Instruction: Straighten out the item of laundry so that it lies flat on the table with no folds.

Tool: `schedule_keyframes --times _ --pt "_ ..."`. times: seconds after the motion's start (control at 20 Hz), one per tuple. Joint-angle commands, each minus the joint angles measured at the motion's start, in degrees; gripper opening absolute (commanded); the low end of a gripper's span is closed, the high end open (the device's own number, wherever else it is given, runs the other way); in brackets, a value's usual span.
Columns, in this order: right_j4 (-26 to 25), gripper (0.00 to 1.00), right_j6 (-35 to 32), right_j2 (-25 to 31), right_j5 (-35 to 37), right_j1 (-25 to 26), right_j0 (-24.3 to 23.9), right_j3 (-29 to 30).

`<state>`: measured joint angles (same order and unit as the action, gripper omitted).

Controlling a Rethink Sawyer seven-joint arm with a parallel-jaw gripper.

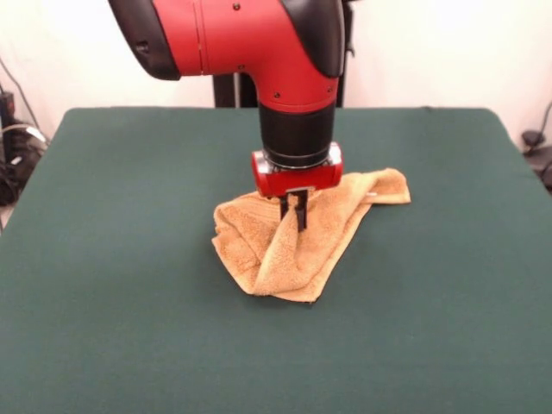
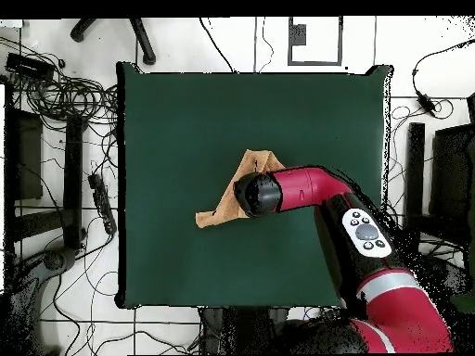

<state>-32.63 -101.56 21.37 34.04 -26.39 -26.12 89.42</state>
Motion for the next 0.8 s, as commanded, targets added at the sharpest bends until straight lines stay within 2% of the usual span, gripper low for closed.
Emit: schedule_keyframes --times 0.05,0.35,0.8 --pt "-2.66 0.0 8.4 6.65 -0.52 1.1 1.53 4.75" --pt "0.48 0.0 9.61 7.04 6.87 -6.5 1.89 9.21" --pt "4.21 0.0 12.16 9.59 13.55 -16.77 0.03 15.22"
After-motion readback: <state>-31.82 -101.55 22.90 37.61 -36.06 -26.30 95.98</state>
